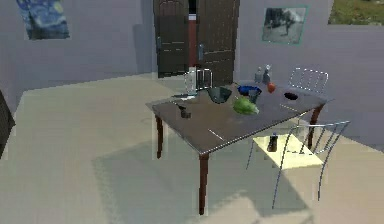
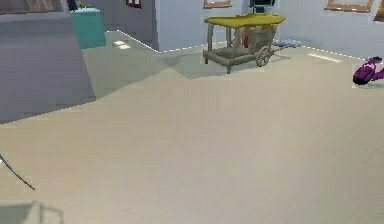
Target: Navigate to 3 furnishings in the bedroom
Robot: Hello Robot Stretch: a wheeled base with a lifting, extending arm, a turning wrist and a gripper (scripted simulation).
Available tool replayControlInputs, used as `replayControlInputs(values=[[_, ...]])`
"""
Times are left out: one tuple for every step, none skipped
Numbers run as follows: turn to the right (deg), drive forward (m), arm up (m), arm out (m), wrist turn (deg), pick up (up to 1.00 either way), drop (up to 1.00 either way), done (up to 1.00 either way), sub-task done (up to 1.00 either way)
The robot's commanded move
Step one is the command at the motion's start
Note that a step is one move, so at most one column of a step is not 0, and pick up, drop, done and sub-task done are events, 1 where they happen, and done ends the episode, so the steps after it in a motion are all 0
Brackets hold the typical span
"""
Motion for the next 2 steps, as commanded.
replayControlInputs(values=[[-45.0,0.00,0.00,0.00,0.0,0.00,0.00,0.00,0.00],[-9.0,0.00,0.00,0.00,0.0,0.00,0.00,0.00,0.00]])
